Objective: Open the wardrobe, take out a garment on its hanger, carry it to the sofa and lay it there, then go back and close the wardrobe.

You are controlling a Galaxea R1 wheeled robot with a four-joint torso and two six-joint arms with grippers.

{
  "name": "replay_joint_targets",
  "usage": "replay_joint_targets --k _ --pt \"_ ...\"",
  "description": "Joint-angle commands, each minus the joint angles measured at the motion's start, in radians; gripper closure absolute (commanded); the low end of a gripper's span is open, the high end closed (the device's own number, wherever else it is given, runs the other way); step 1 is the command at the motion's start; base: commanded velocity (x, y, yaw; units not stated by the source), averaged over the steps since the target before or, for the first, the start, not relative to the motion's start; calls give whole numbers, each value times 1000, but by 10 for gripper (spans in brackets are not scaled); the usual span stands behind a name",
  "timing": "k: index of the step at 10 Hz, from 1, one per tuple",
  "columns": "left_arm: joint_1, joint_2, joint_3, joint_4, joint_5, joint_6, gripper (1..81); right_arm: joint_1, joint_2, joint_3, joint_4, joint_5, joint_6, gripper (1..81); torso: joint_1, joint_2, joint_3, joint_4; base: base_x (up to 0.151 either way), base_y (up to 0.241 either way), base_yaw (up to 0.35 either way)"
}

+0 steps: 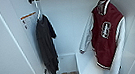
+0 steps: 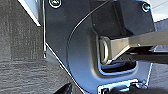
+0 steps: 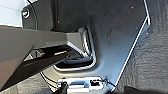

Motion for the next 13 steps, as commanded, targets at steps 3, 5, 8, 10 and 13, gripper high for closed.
replay_joint_targets --k 3,5,8,10,13 --pt "-12 0 -3 4 49 4 10 21 9 1 -11 -59 -1 10 0 0 0 0 88 -66 0" --pt "-12 0 -3 4 49 4 10 21 9 1 -11 -59 -1 10 0 0 0 0 88 -69 0" --pt "-12 0 -3 4 49 4 10 23 7 1 -11 -59 -1 10 0 0 0 0 87 -69 0" --pt "-12 1 -3 4 49 4 10 23 7 -1 -11 -59 -1 10 0 0 0 0 74 -34 0" --pt "-12 1 -3 2 49 4 10 21 6 -1 -12 -61 -1 10 1 0 0 0 0 0 0"
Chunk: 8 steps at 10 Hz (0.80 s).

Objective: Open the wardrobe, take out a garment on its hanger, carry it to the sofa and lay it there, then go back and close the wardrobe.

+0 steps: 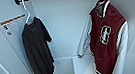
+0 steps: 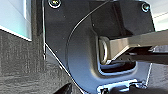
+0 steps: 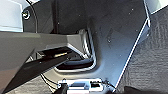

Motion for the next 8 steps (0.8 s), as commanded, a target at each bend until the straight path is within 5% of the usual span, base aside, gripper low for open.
replay_joint_targets --k 1,8 --pt "-12 -3 -3 2 49 4 10 18 6 3 -11 -59 -4 10 0 0 0 0 0 0 0" --pt "-12 -3 -3 4 47 4 10 12 6 3 -10 -59 -46 10 0 0 0 0 0 0 0"
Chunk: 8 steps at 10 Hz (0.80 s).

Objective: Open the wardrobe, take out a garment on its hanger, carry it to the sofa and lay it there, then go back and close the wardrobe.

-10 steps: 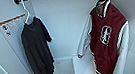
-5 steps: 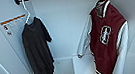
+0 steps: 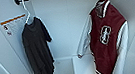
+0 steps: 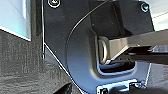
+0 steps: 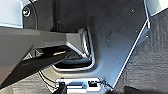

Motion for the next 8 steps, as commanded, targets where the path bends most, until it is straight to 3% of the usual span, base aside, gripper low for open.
replay_joint_targets --k 1,8 --pt "-12 -3 -3 4 48 4 10 11 9 4 -10 -59 -14 10 0 0 0 0 63 0 0" --pt "-12 -2 -1 4 48 4 10 9 2 2 -11 -59 -16 10 0 0 0 0 61 0 0"
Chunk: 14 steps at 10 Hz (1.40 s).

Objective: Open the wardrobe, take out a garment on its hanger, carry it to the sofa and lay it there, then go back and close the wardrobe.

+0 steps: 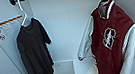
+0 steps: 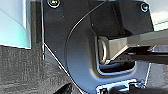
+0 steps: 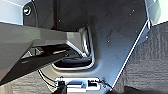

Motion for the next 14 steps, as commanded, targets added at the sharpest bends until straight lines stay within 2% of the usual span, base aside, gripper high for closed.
replay_joint_targets --k 1,2,3,5,7,8,9,10,11,12,13,14 --pt "-10 0 -2 3 48 4 10 9 2 2 -19 -62 -2 10 0 0 0 0 0 0 0" --pt "-13 0 -2 2 48 4 10 9 2 2 -22 -63 -2 10 1 0 0 -38 0 0 0" --pt "-16 0 -3 2 48 4 10 9 2 2 -22 -63 -2 10 0 0 0 -85 0 0 0" --pt "-33 -5 -3 2 48 4 10 9 2 2 -22 -63 -2 10 0 0 0 -125 0 0 0" --pt "-44 -7 -3 2 50 4 10 9 0 2 -22 -63 -2 10 0 0 0 -187 0 0 0" --pt "-50 -7 -3 2 50 4 10 9 0 2 -22 -63 -2 10 0 0 35 -222 0 0 0" --pt "-55 -10 -3 2 50 4 10 9 0 2 -22 -63 -2 10 0 0 6 -164 0 0 0" --pt "-62 -13 -3 2 50 4 10 9 0 4 -22 -63 -2 10 0 0 15 -194 0 0 0" --pt "-73 -16 -3 3 50 4 10 9 2 7 -22 -62 -2 10 0 0 19 -211 0 0 0" --pt "-88 -17 -2 3 50 4 10 9 2 7 -22 -62 -2 10 0 0 21 -214 0 0 0" --pt "-105 -20 1 2 50 4 10 9 3 7 -22 -62 -2 10 0 0 76 -214 0 0 0" --pt "-122 -20 3 2 50 4 10 9 3 8 -22 -62 -2 10 0 0 106 -214 0 0 0"
